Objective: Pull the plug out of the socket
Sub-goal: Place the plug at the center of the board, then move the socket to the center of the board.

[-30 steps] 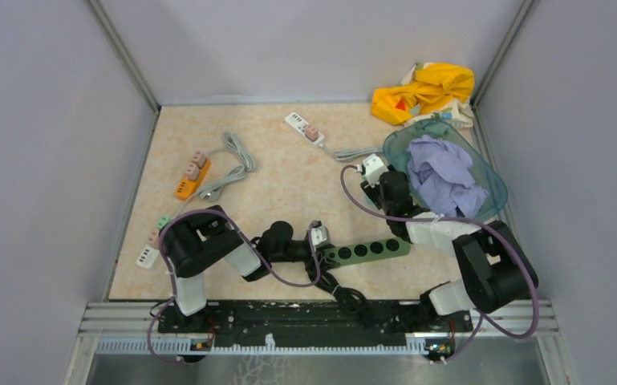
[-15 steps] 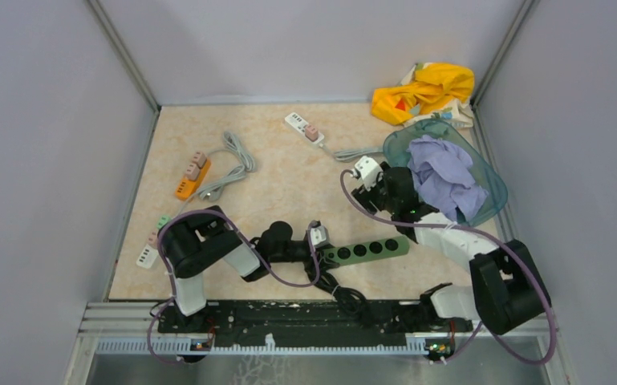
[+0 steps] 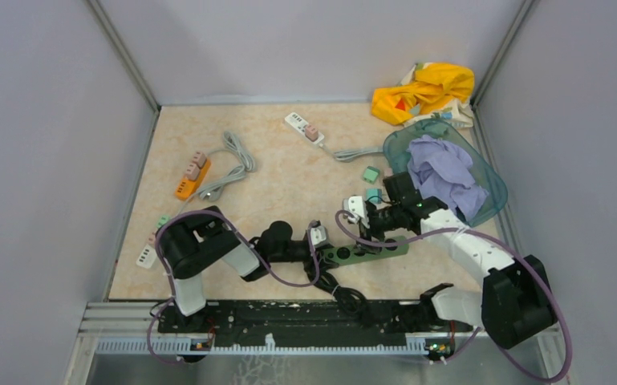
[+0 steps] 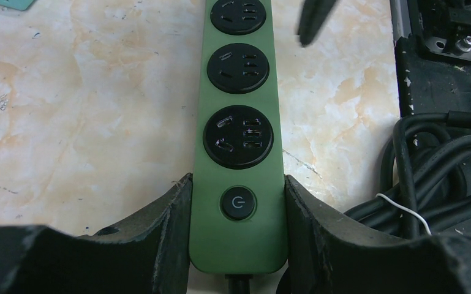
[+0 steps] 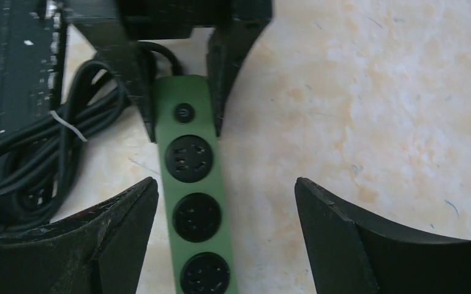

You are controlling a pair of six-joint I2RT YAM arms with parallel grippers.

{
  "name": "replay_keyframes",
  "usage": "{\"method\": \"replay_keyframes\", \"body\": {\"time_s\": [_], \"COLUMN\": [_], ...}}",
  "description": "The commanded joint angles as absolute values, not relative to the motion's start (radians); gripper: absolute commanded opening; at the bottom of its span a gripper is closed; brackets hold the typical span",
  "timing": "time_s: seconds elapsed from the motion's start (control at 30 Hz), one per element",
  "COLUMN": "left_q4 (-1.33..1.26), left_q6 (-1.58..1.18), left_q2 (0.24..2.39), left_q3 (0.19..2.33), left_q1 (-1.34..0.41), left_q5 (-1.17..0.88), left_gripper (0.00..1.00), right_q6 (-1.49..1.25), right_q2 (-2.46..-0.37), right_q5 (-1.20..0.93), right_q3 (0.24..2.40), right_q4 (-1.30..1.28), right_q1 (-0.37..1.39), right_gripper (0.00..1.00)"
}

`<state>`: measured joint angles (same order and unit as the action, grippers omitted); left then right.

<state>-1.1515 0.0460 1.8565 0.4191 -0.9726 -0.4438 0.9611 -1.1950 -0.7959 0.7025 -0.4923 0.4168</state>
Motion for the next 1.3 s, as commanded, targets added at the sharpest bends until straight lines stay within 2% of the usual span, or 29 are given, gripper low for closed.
{"method": "replay_keyframes", "body": {"time_s": [0.0,0.33,0.57,1.0,1.27], "left_q4": [-1.112,-1.153,-1.183,-1.243,-1.274], "left_q6": [0.046,0.044,0.041,0.031,0.055], "left_q2": [1.834,1.789,1.767,1.729,1.708], "left_q3": [0.402,0.369,0.346,0.319,0.297], "left_q1": [-0.967,-0.969,-0.968,-0.968,-0.968], "left_q5": [-0.442,-0.418,-0.401,-0.369,-0.372], "left_gripper": [0.00,0.00,0.00,0.00,0.00], "right_q6": [1.149,1.176,1.120,1.035,0.973], "right_q2": [-1.166,-1.207,-1.241,-1.254,-1.316], "right_q5": [-0.977,-0.924,-0.844,-0.786,-0.649], "right_q3": [0.727,0.710,0.701,0.678,0.659], "right_q4": [-0.627,-0.631,-0.567,-0.475,-0.369], "right_q1": [0.413,0.460,0.524,0.577,0.634], "right_gripper": [0.82,0.89,0.97,0.99,0.99]}}
